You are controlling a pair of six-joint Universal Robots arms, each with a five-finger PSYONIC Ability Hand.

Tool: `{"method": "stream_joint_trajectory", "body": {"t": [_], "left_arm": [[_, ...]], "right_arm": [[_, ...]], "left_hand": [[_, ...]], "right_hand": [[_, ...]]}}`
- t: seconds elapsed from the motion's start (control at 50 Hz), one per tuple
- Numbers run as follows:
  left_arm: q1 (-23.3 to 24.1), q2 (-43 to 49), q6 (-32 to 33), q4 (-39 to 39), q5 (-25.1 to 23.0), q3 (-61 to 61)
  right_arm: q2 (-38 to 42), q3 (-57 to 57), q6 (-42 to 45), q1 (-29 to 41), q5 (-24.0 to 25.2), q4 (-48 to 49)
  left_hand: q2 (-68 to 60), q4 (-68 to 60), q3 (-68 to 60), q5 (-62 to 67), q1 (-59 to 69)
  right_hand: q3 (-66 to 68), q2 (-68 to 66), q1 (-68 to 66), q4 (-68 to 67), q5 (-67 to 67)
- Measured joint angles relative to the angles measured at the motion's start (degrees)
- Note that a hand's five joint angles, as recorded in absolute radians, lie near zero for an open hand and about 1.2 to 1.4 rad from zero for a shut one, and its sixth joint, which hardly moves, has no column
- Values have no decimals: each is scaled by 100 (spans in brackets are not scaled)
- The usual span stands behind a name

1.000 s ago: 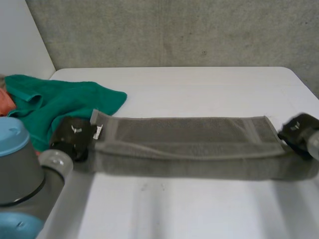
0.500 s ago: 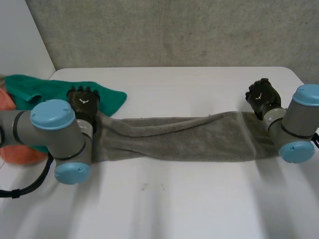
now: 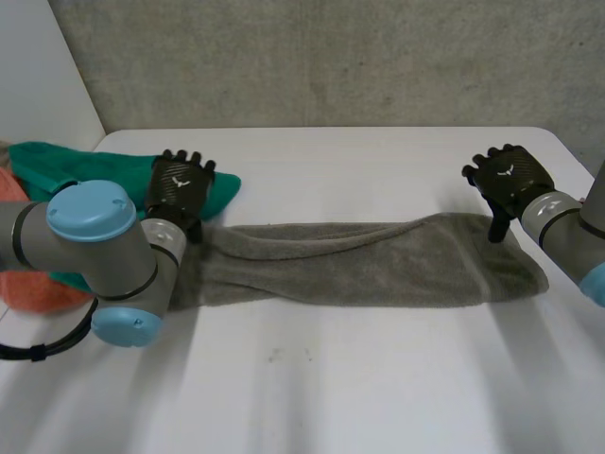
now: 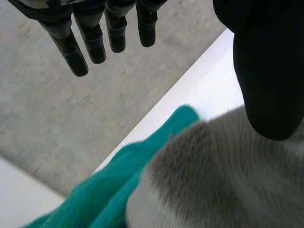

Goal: Fold the laundry.

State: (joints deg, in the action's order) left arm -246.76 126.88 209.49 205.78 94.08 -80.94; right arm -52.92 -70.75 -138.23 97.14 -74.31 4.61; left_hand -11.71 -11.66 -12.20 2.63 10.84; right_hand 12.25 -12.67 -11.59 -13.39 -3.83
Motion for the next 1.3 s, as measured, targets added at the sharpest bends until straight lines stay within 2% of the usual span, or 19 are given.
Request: {"method": "stream_joint_trajectory", "body": {"t": [0.06,0.1,0.3,0.44,0.54,0.7,0.84,1.06,1.12,1.14,1.18,1.22,1.3], "left_arm": [[-6,69,1,-4,-156,93],[-14,295,6,-16,-380,363],[-19,964,162,-177,-431,1136],[-67,1437,720,-348,-294,1728],[-153,1835,1169,-351,113,2394],[-276,2093,1326,-268,587,3010],[-178,1688,1085,-152,607,2570],[189,443,842,-57,555,955],[196,331,839,-59,553,800],[201,123,837,-63,550,508],[201,123,837,-63,550,508],[192,-143,835,-69,546,112],[175,-297,831,-71,530,-147]], "right_arm": [[30,72,-165,-5,147,-34],[318,396,-598,25,434,-69],[1484,1583,-1133,397,647,-68],[2232,2612,-1131,702,305,-183],[2717,3426,-1086,829,-115,-190],[3069,3946,-977,900,-528,35],[2692,3415,-956,894,-617,301],[416,1011,-969,722,-345,199],[230,802,-968,655,-321,149],[-179,316,-957,457,-265,-22],[-179,316,-957,457,-265,-22],[-562,-274,-932,186,-215,-306],[-701,-701,-888,12,-190,-500]], "left_hand": [[0,0,0,0,0],[0,0,0,0,0],[0,0,0,0,0],[0,0,0,0,0],[0,0,0,0,19],[0,0,0,0,19],[0,0,0,0,0],[0,0,0,0,0],[0,0,0,0,0],[0,0,0,0,0],[0,0,0,0,0],[0,0,0,0,0],[0,0,0,0,0]], "right_hand": [[0,0,0,0,0],[0,0,0,0,0],[0,0,0,0,0],[0,0,0,0,0],[0,0,0,0,0],[0,0,0,0,0],[0,0,0,0,0],[0,0,0,0,0],[0,0,0,0,0],[0,0,0,0,0],[0,0,0,0,0],[0,0,0,0,0],[1,0,0,0,0]]}}
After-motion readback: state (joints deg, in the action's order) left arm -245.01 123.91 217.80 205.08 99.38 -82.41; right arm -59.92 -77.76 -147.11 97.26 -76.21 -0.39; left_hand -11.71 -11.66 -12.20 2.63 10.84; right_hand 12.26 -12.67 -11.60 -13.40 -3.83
